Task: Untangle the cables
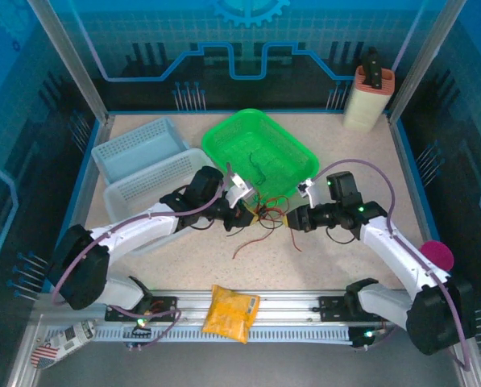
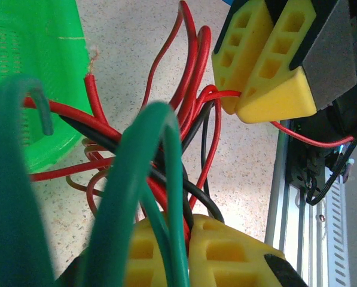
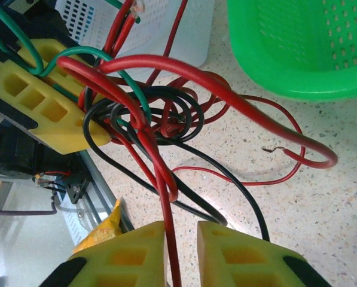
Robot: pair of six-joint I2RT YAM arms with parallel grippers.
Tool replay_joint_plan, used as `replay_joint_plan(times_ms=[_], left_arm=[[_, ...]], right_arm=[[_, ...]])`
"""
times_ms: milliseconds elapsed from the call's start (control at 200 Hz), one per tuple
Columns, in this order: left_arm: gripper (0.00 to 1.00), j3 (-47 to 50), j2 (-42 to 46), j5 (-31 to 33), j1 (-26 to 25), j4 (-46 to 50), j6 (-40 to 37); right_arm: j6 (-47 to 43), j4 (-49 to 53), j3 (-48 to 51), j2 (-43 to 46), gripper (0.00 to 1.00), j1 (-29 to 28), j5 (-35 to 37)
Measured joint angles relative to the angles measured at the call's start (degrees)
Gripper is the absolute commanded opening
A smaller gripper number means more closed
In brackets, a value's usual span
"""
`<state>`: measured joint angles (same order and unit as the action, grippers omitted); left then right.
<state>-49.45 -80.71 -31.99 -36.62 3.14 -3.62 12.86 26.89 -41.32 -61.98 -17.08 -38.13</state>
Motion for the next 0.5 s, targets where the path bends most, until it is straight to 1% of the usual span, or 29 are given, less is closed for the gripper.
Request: replay_joint_plan(times_ms=[40, 50, 75, 150, 195, 280, 395, 500], left_arm=[[0.01, 0.0, -0.04, 0.0, 0.0, -0.02, 0.02], [0.02, 0.0, -0.09, 0.0, 0.0, -0.07, 0.02], [0.08, 0.0, -0.17, 0.02, 0.0, -0.13, 0.04], [0.32, 0.0, -0.5, 0.15, 0.0, -0.57, 0.07], [0.4, 0.0, -0.63, 0.31, 0.02, -0.61, 0.68], [0.49, 0.0, -0.72, 0.74, 0.02, -0.24, 0.59], [0.56, 0.13, -0.02, 2.19, 0.02, 0.57, 0.66], [0.62, 1.7, 4.55, 3.65, 0.66, 2.71, 0.55]], right_arm=[[-0.31, 0.04, -0.02, 0.22, 0.0, -0.02, -0.04], [-0.5, 0.0, -0.02, 0.28, 0.0, -0.04, -0.02], [-0.39, 0.07, -0.02, 0.44, 0.0, -0.11, -0.02], [-0.44, 0.17, -0.02, 0.96, 0.0, -0.11, 0.22], [-0.5, 0.39, -0.04, 1.51, 0.0, -0.11, 0.57], [-0.52, 1.09, -0.39, 2.82, 0.0, -0.11, 1.25], [-0.92, 1.86, -1.44, 3.58, 0.0, -0.13, 1.57], [-1.38, 2.32, -1.92, 3.43, 0.0, -0.13, 1.55]])
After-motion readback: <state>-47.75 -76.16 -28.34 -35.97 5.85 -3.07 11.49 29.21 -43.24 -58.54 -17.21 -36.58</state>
